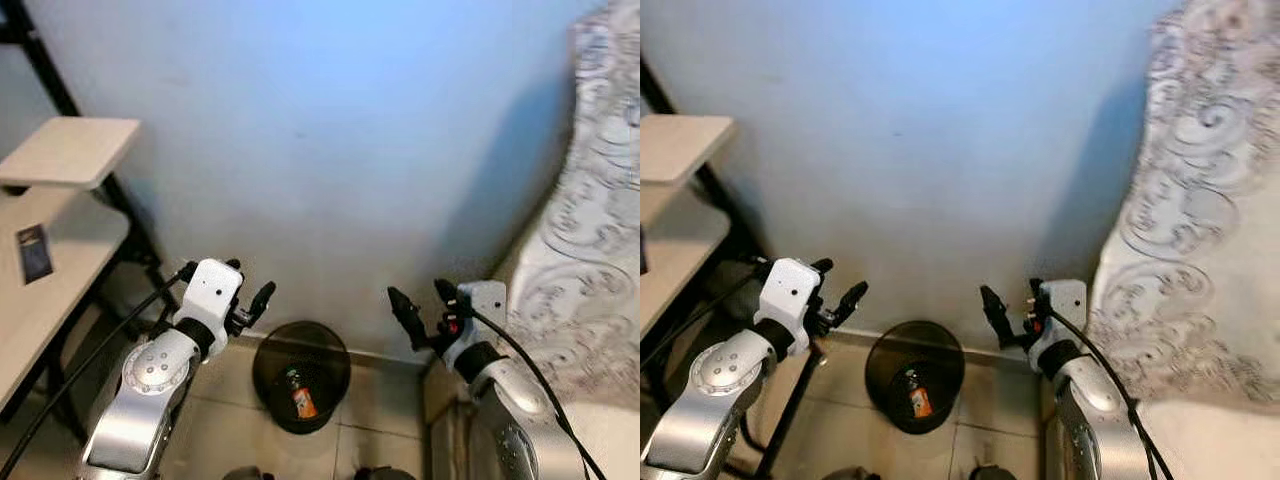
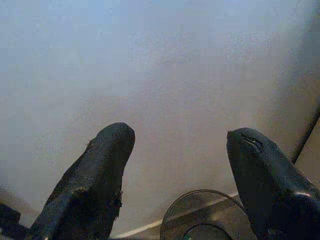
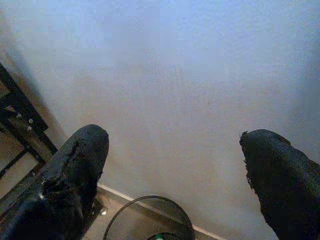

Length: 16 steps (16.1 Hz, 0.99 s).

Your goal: Clean up the room

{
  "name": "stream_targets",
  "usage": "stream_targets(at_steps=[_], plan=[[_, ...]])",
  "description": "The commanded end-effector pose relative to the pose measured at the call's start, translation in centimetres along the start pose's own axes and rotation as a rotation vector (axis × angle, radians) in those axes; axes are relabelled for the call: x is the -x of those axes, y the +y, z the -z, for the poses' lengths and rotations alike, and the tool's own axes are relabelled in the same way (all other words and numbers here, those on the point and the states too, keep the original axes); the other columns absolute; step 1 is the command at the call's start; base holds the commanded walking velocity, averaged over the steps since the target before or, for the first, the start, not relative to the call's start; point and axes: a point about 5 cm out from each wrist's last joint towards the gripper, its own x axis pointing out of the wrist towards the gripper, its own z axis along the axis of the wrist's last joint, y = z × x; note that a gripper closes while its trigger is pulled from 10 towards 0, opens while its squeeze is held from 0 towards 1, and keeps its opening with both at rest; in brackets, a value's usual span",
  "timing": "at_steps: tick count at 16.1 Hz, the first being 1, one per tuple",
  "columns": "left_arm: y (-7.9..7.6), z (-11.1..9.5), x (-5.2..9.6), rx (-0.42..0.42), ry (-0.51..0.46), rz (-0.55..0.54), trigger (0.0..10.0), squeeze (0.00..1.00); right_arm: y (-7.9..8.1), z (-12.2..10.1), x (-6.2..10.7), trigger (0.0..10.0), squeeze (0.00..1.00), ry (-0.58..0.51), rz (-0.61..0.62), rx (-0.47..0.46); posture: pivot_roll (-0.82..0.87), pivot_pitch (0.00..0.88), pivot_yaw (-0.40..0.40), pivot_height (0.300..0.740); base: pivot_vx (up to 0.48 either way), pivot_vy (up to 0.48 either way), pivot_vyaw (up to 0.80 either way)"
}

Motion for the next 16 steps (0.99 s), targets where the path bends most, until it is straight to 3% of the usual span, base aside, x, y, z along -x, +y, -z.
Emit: stream_targets(at_steps=[1,2,4,7,9,11,13,14,16], plan=[[0.2,-0.1,0.4,-0.009,0.01,-0.019,10.0,0.0,0.2,-0.5,0.2,10.0,1.0,-0.012,-0.019,0.027,0.04,0.0,0.034,0.74,0.0,0.0,-0.63],[0.2,-0.1,0.4,-0.009,0.011,-0.019,10.0,0.0,0.2,-0.5,0.2,10.0,1.0,-0.016,-0.026,0.043,0.04,0.0,0.034,0.74,0.0,0.0,-0.63],[0.5,0.0,0.6,-0.008,0.015,-0.031,10.0,0.0,0.5,-0.3,0.2,10.0,1.0,-0.037,0.005,-0.057,0.05,0.0,0.034,0.74,0.0,0.0,-0.74],[0.6,0.1,0.6,0.007,0.016,-0.044,10.0,0.0,0.2,-0.1,-0.1,10.0,1.0,-0.057,0.026,-0.007,0.05,0.0,0.031,0.74,0.0,0.0,-0.68],[0.7,0.2,0.8,0.036,0.016,-0.061,10.0,0.0,0.2,0.0,0.0,10.0,1.0,-0.069,0.05,-0.061,0.06,0.0,0.019,0.74,0.0,0.0,-0.69],[0.8,0.2,1.0,0.045,0.014,-0.076,10.0,0.0,0.3,-0.2,0.0,10.0,1.0,-0.071,0.06,-0.043,0.06,0.0,0.006,0.74,0.0,0.0,-0.7],[1.1,0.3,1.0,0.042,0.018,-0.119,10.0,0.0,1.1,-0.9,-0.4,10.0,1.0,-0.068,0.034,-0.081,0.06,0.0,-0.003,0.74,0.0,0.0,-0.7],[1.0,0.3,1.0,0.044,0.016,-0.121,10.0,0.0,1.1,-1.0,-0.5,10.0,0.0,-0.073,0.03,-0.08,0.06,0.0,-0.005,0.74,0.0,0.0,-0.73],[0.9,0.3,1.0,0.048,0.015,-0.123,10.0,0.0,1.1,-1.3,-0.6,10.0,0.0,-0.078,0.038,-0.074,0.06,0.0,-0.012,0.74,0.0,0.0,-0.74]])
